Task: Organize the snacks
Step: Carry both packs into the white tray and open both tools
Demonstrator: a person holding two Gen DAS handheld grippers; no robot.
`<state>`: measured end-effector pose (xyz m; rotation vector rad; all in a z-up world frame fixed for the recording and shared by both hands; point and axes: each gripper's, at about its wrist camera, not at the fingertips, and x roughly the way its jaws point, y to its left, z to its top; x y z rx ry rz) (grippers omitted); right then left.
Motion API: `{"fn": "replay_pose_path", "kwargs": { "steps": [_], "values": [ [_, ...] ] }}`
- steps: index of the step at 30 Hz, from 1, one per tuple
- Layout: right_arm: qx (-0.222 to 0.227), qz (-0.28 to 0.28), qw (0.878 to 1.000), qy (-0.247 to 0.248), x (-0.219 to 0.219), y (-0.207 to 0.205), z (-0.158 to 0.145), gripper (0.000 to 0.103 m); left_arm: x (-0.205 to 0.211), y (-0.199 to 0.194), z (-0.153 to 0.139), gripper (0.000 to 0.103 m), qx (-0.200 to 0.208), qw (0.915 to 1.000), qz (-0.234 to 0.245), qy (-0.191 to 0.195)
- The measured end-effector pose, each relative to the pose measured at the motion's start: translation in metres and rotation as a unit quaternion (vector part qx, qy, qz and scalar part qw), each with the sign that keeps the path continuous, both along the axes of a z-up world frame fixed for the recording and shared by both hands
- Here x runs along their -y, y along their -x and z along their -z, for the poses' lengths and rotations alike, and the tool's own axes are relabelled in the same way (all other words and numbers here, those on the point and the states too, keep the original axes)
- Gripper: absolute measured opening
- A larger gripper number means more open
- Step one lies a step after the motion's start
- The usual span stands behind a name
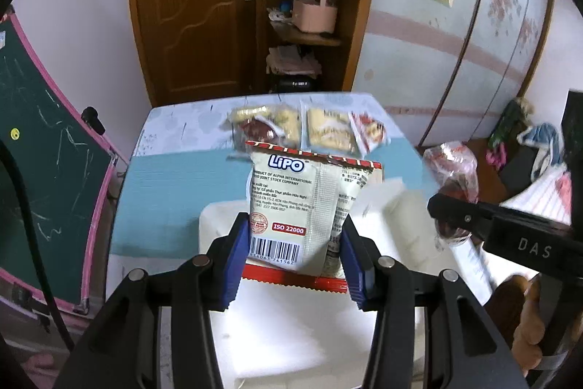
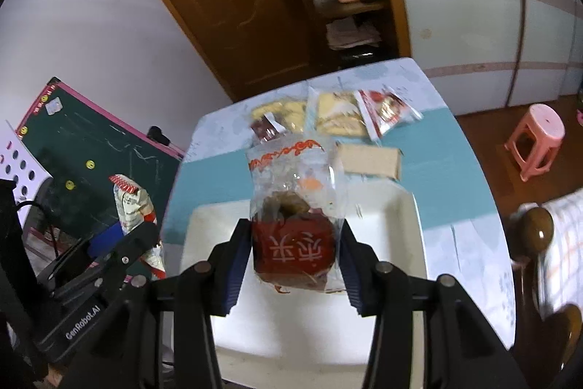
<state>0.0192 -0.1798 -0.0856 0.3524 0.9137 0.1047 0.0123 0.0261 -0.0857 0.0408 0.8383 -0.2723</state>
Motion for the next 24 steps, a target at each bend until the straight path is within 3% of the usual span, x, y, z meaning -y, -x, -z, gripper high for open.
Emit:
{"fn": "replay_pose_path", "kwargs": {
  "steps": [2,7,18,20,24],
  "values": [
    [0.002,0.007,1.000,0.011,-0.003,0.009,0.006,0.047,0.002,0.007,0.007,0.046,0.002,0.9997,-0.009,-0.022],
    [-0.010,0.009,0.999,0.046,-0.013,0.016,0.027,0.047,0.002,0.007,0.029,0.046,-0.035,0.9989,-0.026,-0.017],
    [-0.068,0.002,0.997,0.027,-0.012,0.018,0.057,0.049,0.007,0.013,0.057,0.049,-0.074,0.9952,-0.041,-0.049],
    [-0.071,0.005,0.997,0.030,-0.013,0.018,0.058,0.050,0.004,0.011,0.058,0.065,-0.076,0.9947,-0.049,-0.049],
    [-0.076,0.008,0.997,0.029,-0.012,0.018,0.060,0.050,-0.001,0.010,0.056,0.084,-0.074,0.9946,-0.058,-0.045]
  ]
}}
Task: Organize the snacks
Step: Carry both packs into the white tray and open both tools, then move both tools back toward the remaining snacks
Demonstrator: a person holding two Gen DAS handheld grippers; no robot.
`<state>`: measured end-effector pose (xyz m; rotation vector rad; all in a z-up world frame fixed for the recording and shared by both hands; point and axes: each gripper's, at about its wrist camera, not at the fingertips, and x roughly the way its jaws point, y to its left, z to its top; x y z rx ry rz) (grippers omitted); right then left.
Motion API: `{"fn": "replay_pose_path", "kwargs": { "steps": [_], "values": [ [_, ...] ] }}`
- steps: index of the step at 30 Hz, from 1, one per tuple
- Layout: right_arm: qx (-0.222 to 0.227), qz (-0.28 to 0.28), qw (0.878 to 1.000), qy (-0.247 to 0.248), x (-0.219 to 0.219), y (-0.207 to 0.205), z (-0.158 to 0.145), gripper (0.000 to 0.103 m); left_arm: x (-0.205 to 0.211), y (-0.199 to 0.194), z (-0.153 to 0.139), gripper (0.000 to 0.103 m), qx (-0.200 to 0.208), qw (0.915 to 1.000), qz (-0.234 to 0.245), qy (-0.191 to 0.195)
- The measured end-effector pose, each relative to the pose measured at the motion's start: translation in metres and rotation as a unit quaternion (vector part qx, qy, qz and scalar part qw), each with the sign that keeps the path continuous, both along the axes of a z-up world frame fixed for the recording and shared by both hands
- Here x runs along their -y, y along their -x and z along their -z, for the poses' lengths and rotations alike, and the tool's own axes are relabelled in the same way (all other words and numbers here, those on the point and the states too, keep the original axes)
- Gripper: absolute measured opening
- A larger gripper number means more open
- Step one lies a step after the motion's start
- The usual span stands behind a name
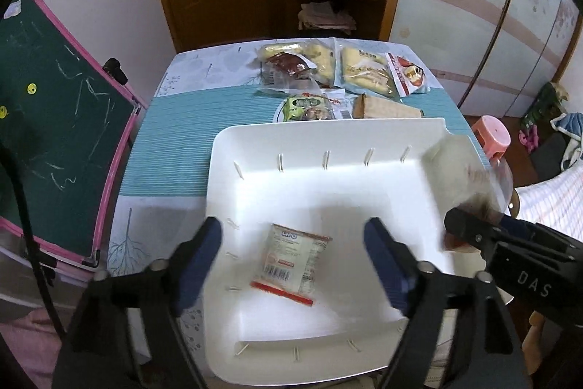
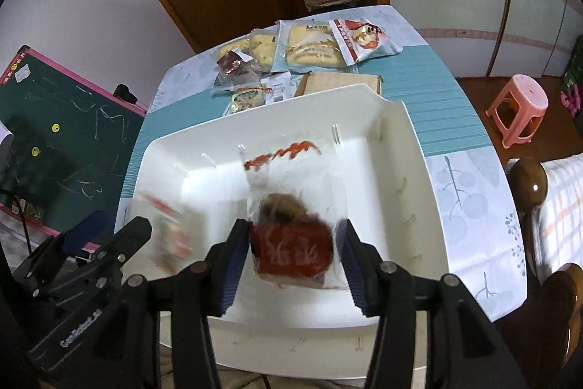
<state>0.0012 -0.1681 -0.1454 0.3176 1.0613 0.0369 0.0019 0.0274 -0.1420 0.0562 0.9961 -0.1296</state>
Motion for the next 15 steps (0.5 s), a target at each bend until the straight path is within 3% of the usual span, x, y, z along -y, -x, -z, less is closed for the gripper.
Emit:
{"fn": "replay_pose_path", "kwargs": {
  "steps": [2,6,15],
  "values": [
    [0.000,0.002,1.000,-0.003,0.0002,0.0002,0.0000,0.051,-0.0008,-0.0001,0.0008,0.087,-0.002,1.0000,0.000,0.000],
    [0.000,0.002,1.000,-0.018,0.0011,0.0006,0.0015,0.067,-0.0002,-0.0012,0.0037,0.087,-0.010,0.9999,0.003,-0.001],
    [-0.004,0.005,1.000,-0.015,0.0004,0.0001,0.0015,0.067,-0.0003,-0.0030,0.0054,0.087,-0.017,0.9998,0.001,-0.005]
  ]
}}
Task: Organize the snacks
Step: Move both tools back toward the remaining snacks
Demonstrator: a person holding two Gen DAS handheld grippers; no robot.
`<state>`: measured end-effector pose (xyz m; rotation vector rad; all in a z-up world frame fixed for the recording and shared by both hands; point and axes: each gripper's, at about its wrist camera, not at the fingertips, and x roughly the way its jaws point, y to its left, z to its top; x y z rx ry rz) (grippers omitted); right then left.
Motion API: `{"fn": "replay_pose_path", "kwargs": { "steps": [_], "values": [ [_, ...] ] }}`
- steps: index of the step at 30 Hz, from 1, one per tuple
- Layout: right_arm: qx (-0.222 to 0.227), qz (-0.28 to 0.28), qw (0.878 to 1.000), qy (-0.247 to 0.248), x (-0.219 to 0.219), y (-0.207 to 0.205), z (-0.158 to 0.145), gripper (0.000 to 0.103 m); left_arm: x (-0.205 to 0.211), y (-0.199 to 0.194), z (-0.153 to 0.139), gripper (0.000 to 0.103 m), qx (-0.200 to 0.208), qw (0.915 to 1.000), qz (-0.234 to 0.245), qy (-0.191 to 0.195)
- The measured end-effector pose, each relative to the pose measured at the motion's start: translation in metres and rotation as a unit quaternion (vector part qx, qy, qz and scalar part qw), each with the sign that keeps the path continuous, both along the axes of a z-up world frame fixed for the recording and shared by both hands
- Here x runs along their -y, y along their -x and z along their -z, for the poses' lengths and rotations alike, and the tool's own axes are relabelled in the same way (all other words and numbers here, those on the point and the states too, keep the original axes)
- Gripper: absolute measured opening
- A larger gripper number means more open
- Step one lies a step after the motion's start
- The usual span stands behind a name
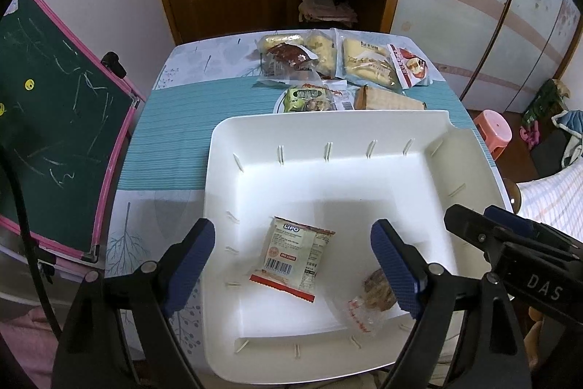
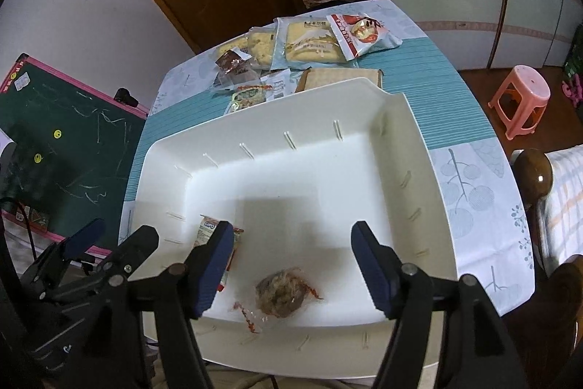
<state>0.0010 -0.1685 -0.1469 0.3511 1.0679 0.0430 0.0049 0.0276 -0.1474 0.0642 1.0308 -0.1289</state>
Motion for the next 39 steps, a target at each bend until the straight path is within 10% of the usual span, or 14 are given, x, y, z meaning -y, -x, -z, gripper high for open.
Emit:
{"fn": "replay_pose_path", "kwargs": {
  "steps": [39],
  "values": [
    [0.040,-0.033,0.998,0.030,0.026,-0.065,-0.037,0.067,0.005,-0.070,-0.031,0.087,0.019,0.9997,0.017,-0.004]
  ]
}}
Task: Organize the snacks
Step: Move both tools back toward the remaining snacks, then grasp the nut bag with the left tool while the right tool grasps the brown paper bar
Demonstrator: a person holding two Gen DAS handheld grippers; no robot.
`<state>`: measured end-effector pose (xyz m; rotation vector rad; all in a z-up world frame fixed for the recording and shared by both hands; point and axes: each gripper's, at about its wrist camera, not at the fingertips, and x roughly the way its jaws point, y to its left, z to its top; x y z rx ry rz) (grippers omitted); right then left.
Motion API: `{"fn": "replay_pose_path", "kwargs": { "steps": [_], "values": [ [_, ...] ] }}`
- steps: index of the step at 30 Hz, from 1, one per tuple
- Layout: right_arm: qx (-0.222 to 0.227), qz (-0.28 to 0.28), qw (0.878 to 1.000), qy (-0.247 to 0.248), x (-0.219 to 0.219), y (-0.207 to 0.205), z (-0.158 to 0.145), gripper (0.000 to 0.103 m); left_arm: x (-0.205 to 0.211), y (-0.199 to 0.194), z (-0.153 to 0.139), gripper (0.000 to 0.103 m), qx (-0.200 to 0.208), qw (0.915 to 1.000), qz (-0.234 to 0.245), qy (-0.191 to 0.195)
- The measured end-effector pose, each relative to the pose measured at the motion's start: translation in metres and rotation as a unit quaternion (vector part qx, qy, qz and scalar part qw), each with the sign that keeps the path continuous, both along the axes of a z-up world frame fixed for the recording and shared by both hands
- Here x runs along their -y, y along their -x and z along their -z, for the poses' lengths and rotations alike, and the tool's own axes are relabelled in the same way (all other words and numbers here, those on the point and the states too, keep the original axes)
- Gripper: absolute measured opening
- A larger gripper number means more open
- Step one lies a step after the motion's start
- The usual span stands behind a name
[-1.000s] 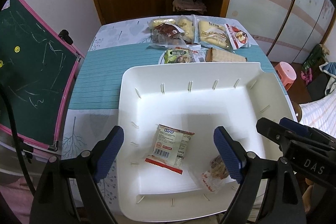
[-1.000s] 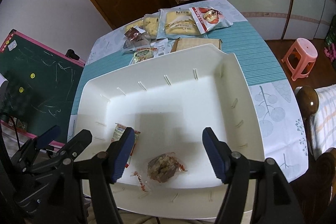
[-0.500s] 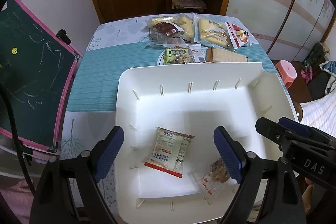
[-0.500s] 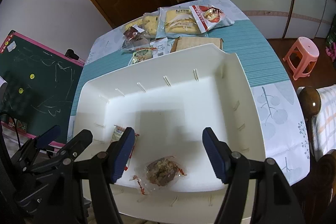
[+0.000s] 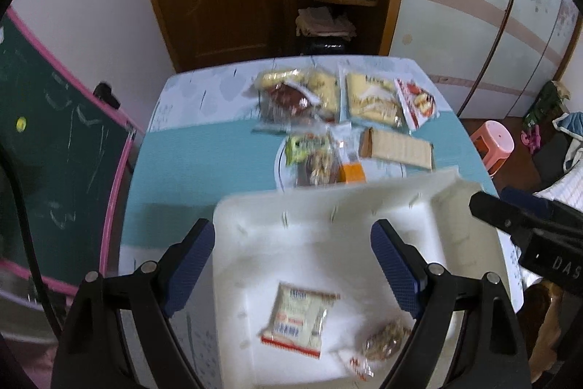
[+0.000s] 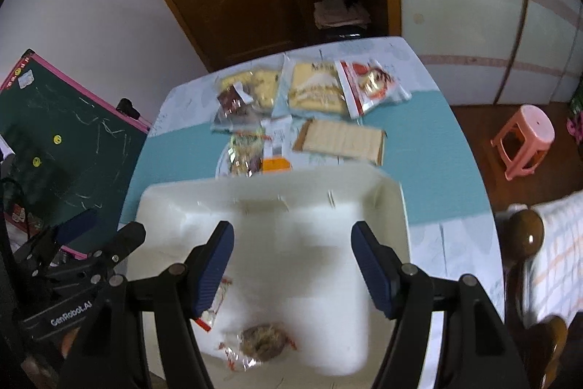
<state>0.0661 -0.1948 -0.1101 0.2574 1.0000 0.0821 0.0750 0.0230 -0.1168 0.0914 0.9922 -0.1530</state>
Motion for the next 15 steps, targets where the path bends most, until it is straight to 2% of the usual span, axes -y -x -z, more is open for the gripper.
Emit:
{"fn": "replay_pose_path", "kwargs": {
  "steps": [5,8,11,15],
  "values": [
    [-0.002,-0.011,1.000,0.020,0.010,-0.042,-0.008,0.067,0.008,-0.048,0.004,0.087,-0.028,0.9995,0.012,0.012],
    [-0.013,-0.044,0.997,0.056,0.012,-0.076,-0.003,0.067,0.014,-0.075,0.018,0.087,-0.048,0.9988,0.014,0.001],
    [-0.050,-0.088,0.993,0.063,0.016,-0.113,0.016,0.067,0.022,-0.106,0.044,0.087,-0.086,0.9962,0.013,-0.014],
    [-0.109,-0.140,0.980,0.085,0.021,-0.159,0.054,0.067,0.032,-0.137,0.077,0.084,-0.137,0.9903,0.009,-0.020]
  ]
}}
